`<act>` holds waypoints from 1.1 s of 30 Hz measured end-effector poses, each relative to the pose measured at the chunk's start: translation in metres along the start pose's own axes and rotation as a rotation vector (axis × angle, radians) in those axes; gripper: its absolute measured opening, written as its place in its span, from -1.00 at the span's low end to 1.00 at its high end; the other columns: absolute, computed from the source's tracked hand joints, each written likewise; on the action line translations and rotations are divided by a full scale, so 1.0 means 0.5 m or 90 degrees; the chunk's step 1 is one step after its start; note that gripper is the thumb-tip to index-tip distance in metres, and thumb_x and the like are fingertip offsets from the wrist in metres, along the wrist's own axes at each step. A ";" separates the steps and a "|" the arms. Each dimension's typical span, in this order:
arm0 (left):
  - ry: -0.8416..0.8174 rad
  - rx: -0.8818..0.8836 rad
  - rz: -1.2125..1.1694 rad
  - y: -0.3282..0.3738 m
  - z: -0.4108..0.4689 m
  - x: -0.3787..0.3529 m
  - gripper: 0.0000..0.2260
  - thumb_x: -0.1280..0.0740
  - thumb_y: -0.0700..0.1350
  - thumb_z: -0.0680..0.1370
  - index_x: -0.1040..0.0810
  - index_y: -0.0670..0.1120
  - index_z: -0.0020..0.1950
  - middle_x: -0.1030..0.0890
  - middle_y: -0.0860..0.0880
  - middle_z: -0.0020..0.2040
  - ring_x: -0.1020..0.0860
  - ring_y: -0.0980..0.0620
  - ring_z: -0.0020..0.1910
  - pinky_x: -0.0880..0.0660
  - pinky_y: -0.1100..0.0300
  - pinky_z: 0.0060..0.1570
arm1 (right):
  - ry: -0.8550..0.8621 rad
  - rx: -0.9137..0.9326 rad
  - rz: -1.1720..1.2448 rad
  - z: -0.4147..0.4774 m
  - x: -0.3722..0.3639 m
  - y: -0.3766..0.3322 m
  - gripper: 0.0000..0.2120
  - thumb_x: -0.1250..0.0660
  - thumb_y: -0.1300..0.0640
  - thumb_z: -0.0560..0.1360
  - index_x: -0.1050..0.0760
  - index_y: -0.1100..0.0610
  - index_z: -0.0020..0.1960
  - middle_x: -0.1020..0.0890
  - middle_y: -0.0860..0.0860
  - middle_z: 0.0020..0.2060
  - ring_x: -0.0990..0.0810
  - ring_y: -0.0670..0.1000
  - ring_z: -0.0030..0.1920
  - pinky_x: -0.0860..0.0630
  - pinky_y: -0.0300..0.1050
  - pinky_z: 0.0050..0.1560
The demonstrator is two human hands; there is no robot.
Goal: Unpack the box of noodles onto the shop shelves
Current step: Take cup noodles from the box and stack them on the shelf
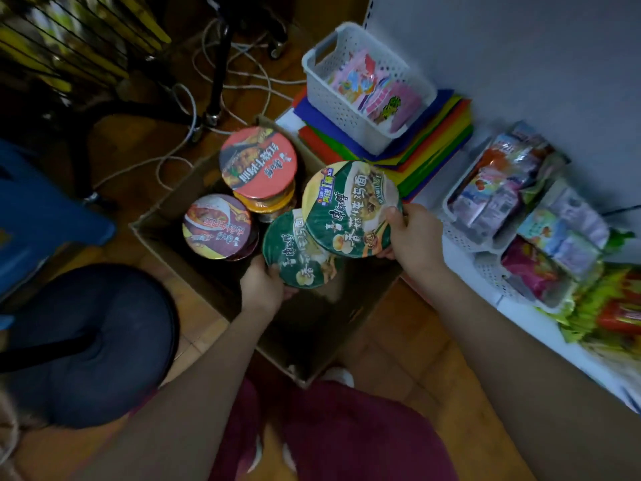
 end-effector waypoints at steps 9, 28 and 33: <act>0.015 -0.053 0.124 0.221 -0.267 0.176 -0.79 -0.08 -0.20 0.63 -0.36 -0.22 0.22 -0.60 -0.21 -0.09 -0.58 0.11 -0.46 -0.57 0.26 -0.46 | 0.040 0.065 -0.053 -0.109 0.297 -0.203 -0.73 -0.10 0.11 0.61 -0.33 0.24 -0.21 -0.38 0.08 -0.39 -0.40 0.14 -0.27 -0.25 -0.06 -0.38; -0.036 -0.386 0.393 0.664 -0.696 0.507 -0.79 -0.15 -0.19 0.59 -0.47 -0.22 0.16 -0.58 -0.26 0.02 -0.57 -0.23 -0.05 -0.50 0.05 -0.07 | 0.379 0.046 0.013 -0.576 0.753 -0.484 -0.66 -0.20 0.15 0.57 -0.49 0.41 -0.23 -0.50 0.23 -0.42 -0.51 0.18 -0.34 -0.25 -0.23 -0.47; -0.112 -0.533 0.455 0.760 -0.836 0.459 -0.79 -0.16 -0.23 0.58 -0.49 -0.24 0.15 -0.56 -0.26 0.08 -0.51 -0.23 0.07 -0.34 0.15 -0.10 | 0.492 -0.030 -0.002 -0.718 0.893 -0.455 -0.61 -0.23 0.12 0.54 -0.39 0.28 -0.42 -0.41 0.17 -0.51 -0.39 0.13 -0.44 -0.26 -0.11 -0.39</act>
Point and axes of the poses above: each hand's wrist, its own z-axis towards the middle knuckle, its own x-axis out of the back of the hand, y = z × x, the point moved 2 cm from there along z, towards the middle knuckle
